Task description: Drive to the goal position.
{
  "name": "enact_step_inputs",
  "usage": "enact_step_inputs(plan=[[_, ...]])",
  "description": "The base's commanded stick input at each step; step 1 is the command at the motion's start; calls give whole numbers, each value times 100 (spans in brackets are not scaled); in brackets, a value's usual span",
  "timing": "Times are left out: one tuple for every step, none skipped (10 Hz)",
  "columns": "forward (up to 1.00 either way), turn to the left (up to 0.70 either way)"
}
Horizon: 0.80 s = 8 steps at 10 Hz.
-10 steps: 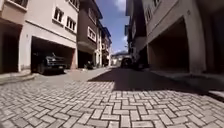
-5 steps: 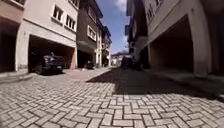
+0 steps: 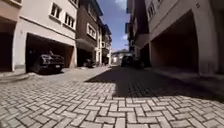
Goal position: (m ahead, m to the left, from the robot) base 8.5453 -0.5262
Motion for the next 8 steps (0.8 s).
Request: enact_step_inputs(plan=[[50,0],[50,0],[50,0],[50,0],[50,0],[50,0],[50,0],[50,0]])
